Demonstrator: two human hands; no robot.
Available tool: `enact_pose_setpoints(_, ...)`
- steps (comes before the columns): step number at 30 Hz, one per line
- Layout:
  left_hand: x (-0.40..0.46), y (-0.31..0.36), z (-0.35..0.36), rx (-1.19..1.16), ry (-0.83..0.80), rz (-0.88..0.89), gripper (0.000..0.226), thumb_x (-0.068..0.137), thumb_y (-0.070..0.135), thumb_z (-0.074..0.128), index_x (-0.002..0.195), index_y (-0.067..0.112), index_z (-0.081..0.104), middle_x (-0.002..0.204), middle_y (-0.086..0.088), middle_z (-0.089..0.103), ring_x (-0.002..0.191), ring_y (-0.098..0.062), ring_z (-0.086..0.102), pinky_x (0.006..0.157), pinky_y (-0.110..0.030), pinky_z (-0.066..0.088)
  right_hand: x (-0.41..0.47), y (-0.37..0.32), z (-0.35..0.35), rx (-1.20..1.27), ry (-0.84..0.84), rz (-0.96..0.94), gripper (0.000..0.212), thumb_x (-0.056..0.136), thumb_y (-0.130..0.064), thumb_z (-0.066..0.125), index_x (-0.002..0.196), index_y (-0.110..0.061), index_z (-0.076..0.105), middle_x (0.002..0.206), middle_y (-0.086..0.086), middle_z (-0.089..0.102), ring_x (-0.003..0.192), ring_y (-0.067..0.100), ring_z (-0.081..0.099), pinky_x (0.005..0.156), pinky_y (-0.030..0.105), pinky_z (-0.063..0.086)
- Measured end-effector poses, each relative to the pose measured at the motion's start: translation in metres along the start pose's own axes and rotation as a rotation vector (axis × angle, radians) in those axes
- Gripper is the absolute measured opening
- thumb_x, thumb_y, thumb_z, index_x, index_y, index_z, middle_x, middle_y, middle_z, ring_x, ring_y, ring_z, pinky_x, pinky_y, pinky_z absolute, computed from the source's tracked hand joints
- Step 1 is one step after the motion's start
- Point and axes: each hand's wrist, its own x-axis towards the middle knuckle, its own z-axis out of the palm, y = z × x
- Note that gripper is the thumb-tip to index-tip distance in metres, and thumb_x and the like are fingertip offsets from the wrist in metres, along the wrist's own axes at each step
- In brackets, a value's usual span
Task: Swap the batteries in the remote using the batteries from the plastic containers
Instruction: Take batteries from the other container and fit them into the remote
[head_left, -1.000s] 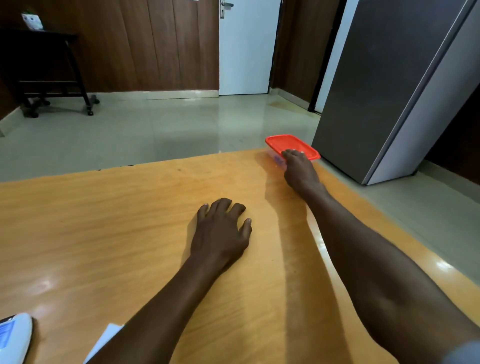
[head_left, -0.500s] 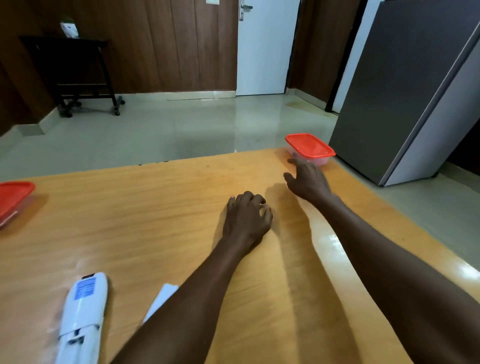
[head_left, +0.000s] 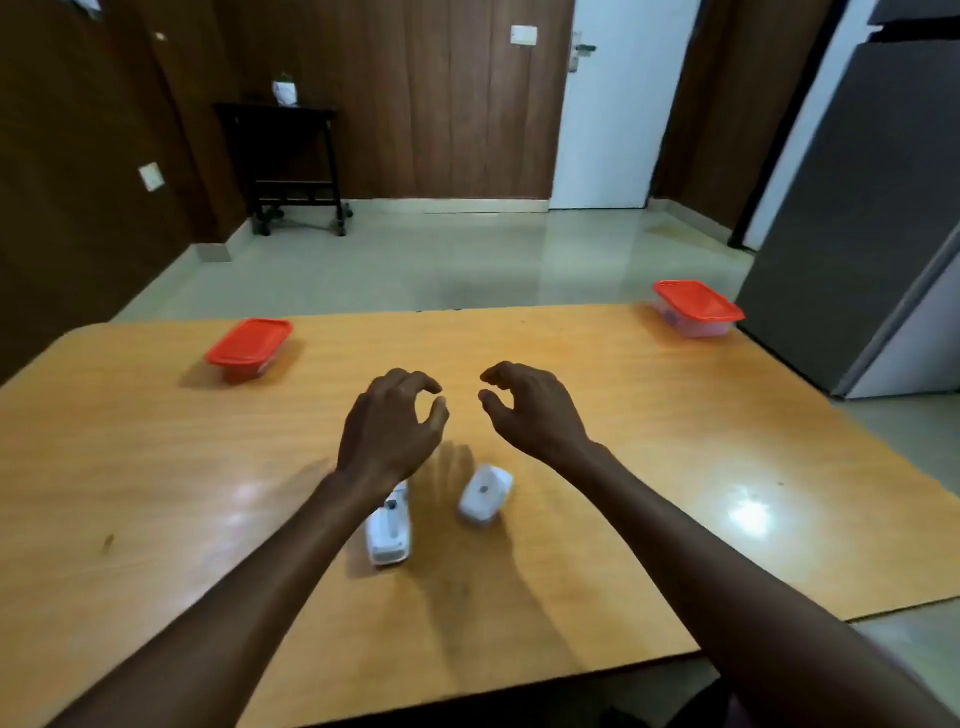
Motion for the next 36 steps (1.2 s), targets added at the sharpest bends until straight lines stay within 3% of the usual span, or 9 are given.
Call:
enact_pose_setpoints(5,-0.034,-0.071,-0.063,0.105,0.013,-0.202,0.022,0.091,0.033,0.060,0.107,0.022,0.070,0.113,0.000,0.066,0.109,-0.023,0.060,0.084,-0.034,0.047,0.019,-0.078,0.051,0.063,-0.060,-0.100,0.031,0.095,-0.029,0.060,0.121,-0.015,0.067,0.119,0.001,0.072,0.110,0.021,0.066,0.088,0.035,0.053)
enact_pose_setpoints(10,-0.061,-0.126,-0.079,0.180,-0.178,-0.407,0.034,0.092,0.034,0.057,0.123,0.024,0.063,0.134,-0.001,0.055,0.126,-0.024,0.050,0.094,-0.035,0.043,0.050,-0.123,0.103,0.034,-0.159,-0.128,0.034,0.093,-0.027,0.059,0.124,-0.015,0.065,0.118,0.004,0.071,0.110,0.026,0.064,0.088,0.036,0.050)
enact_pose_setpoints(14,-0.065,-0.144,-0.078,0.260,-0.270,-0.390,0.037,0.094,0.040,0.048,0.126,0.025,0.059,0.136,-0.002,0.052,0.126,-0.025,0.047,0.097,-0.038,0.043,0.082,-0.146,0.141,-0.078,-0.260,-0.155,0.045,0.092,-0.023,0.058,0.135,-0.014,0.057,0.131,0.007,0.064,0.119,0.029,0.059,0.091,0.037,0.049)
enact_pose_setpoints(19,-0.045,-0.136,-0.076,0.326,-0.380,-0.368,0.041,0.092,0.036,0.052,0.129,0.019,0.055,0.135,-0.010,0.048,0.124,-0.033,0.045,0.096,-0.043,0.043,0.127,-0.163,0.181,-0.250,-0.272,-0.263,0.053,0.091,-0.017,0.058,0.142,-0.011,0.046,0.146,0.008,0.050,0.132,0.030,0.046,0.094,0.043,0.053)
enact_pose_setpoints(27,-0.036,-0.121,-0.077,0.407,-0.425,-0.354,0.037,0.090,0.032,0.058,0.123,0.015,0.055,0.131,-0.011,0.050,0.119,-0.033,0.048,0.092,-0.041,0.043,0.157,-0.179,0.208,-0.490,-0.141,-0.368,0.026,0.093,-0.009,0.057,0.118,-0.009,0.059,0.118,0.010,0.063,0.115,0.032,0.052,0.069,0.038,0.044)
enact_pose_setpoints(33,-0.038,-0.113,-0.077,0.382,-0.424,-0.342,0.039,0.091,0.036,0.055,0.124,0.016,0.056,0.133,-0.012,0.051,0.123,-0.035,0.048,0.093,-0.042,0.043,0.123,-0.168,0.180,-0.530,-0.090,-0.502,0.023,0.091,-0.010,0.059,0.112,-0.003,0.065,0.112,0.016,0.066,0.109,0.033,0.055,0.076,0.042,0.052)
enact_pose_setpoints(36,-0.040,-0.103,-0.074,0.302,-0.382,-0.367,0.043,0.088,0.037,0.054,0.126,0.018,0.058,0.132,-0.009,0.056,0.124,-0.033,0.051,0.094,-0.041,0.044,0.084,-0.144,0.146,-0.428,-0.032,-0.554,0.016,0.083,-0.013,0.068,0.095,-0.002,0.067,0.096,0.019,0.066,0.095,0.038,0.059,0.068,0.045,0.053)
